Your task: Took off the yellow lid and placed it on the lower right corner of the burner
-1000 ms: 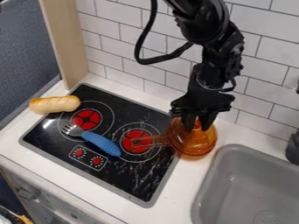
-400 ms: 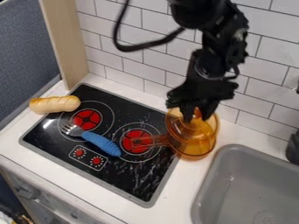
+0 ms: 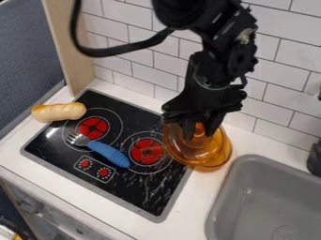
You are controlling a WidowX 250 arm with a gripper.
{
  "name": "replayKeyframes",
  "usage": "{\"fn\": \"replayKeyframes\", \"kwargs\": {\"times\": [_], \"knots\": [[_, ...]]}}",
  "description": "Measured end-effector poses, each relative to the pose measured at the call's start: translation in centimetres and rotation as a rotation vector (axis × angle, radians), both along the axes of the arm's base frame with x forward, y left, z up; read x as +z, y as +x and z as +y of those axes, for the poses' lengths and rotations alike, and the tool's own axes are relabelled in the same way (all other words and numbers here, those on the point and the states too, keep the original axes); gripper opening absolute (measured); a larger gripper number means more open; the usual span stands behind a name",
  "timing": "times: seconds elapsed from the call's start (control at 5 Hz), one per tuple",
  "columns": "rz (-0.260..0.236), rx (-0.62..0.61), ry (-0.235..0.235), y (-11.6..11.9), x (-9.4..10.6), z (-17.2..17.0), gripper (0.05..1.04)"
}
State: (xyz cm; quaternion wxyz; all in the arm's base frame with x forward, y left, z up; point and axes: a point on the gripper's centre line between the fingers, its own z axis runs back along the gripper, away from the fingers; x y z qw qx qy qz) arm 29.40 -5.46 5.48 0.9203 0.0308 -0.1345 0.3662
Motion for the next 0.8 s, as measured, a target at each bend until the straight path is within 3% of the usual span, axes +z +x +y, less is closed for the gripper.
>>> {"fn": "replayKeyframes", "kwargs": {"times": [0.2,0.6,0.8], "knots": [[0.057,0.013,-0.027,-2.4,-1.6,0.1,0.379],[0.181,0.020,-0.053,-5.1,-5.1,0.3,0.379],[0.255,0.014,-0.041,-5.9,-7.2,0.4,0.379]]}}
